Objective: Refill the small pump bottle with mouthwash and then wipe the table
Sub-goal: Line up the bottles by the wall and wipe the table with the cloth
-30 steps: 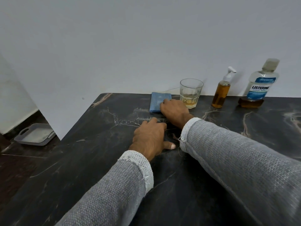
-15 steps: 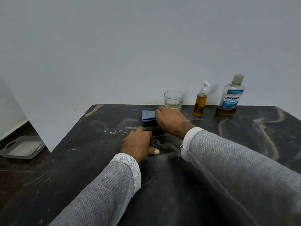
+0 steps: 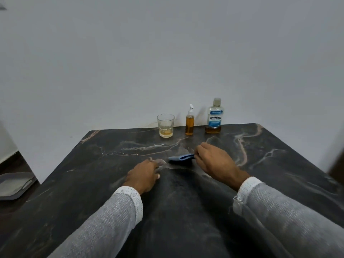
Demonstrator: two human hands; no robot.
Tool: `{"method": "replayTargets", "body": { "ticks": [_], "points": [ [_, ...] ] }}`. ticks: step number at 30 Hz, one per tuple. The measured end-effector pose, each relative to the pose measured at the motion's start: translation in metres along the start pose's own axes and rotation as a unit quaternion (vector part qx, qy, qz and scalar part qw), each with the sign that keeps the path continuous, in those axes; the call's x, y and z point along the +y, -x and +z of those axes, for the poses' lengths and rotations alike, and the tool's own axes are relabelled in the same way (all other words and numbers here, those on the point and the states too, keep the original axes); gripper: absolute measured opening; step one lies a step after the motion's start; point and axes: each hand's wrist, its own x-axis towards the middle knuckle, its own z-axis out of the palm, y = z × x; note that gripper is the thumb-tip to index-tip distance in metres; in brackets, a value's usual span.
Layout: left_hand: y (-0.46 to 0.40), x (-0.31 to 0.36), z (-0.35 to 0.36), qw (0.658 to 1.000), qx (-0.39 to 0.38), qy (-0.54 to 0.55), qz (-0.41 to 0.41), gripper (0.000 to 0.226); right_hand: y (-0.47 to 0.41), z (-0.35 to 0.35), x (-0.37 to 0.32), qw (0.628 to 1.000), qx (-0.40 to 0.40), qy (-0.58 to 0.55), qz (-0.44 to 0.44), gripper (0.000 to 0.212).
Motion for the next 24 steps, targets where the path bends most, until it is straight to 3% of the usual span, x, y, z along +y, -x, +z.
{"method": "replayTargets", "body": {
  "ticks": [4,8,10,15,18,24],
  "points": [
    [0.013,0.011,0.011,1.0,-0.013,-0.01,-0.007,0.046,0.045,0.006,0.01,0.999,-0.021,-0.009,-0.037,0.018],
    [0.017,0.011,0.012,1.0,-0.022,-0.004,-0.02,0.053,0.068,0.01,0.013,0.993,-0.103,-0.007,-0.056,0.017],
    [0.018,0.008,0.011,1.0,-0.023,0.001,-0.014,0.058,0.068,0.012,0.012,0.994,-0.103,-0.03,-0.034,0.024],
    [0.017,0.001,0.011,1.0,-0.02,0.008,0.002,0.058,0.049,0.037,-0.005,0.995,-0.018,-0.084,0.041,0.037],
    [0.016,-0.003,0.014,1.0,-0.016,0.012,0.002,0.055,0.038,0.067,-0.021,0.993,-0.066,-0.076,0.064,0.054],
    [0.014,-0.008,0.02,1.0,0.012,0.023,0.017,0.061,-0.004,0.096,-0.03,0.984,-0.13,-0.04,0.113,0.06]
  ]
}}
